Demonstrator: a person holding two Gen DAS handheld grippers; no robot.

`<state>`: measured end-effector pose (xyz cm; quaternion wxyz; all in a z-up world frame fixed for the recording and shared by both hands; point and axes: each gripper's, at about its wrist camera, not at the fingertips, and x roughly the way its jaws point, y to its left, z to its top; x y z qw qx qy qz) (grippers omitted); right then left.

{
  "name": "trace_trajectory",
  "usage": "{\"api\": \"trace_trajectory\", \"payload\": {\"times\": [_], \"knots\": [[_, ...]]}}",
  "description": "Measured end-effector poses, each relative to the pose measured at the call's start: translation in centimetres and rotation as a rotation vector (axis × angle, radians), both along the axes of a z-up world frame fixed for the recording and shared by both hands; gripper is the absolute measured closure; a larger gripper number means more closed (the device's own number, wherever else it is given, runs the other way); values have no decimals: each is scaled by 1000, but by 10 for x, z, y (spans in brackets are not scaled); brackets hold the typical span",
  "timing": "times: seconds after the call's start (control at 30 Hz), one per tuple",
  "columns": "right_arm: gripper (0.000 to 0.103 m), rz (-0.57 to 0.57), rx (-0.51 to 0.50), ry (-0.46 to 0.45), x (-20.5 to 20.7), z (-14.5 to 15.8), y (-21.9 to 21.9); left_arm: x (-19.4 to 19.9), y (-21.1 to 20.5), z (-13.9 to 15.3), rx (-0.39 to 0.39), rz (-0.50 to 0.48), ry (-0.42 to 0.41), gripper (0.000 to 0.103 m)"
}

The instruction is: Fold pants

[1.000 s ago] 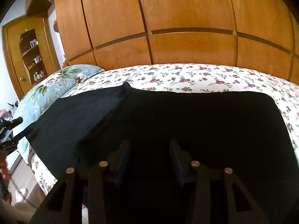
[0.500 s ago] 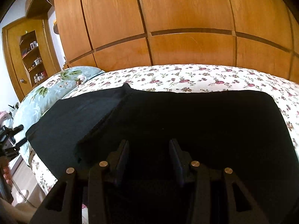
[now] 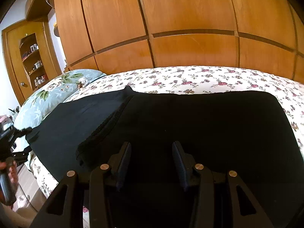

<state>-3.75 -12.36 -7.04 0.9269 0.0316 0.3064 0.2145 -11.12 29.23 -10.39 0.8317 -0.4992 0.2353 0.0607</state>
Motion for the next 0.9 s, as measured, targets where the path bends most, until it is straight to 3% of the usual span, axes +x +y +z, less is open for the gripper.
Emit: {"api": "trace_trajectory", "payload": {"times": [0.1,0.2,0.33,0.57,0.73,0.9], "knots": [[56,0,4,3,1,0,0,17,3,2,-9,2,-12,40],[56,0,7,7,1,0,0,29,4,5,-13,4,20,89],[56,0,13,9,1,1,0,33,-3,29,52,-22,-39,90],[54,8,17,-1,-1,1,-1,41,-40,91,237,-133,-172,90],[52,-21,143,37,-5,11,-20,51,-84,138,368,-256,-278,90],[51,-74,194,25,-18,22,-43,61,-132,170,418,-392,-390,90]]}}
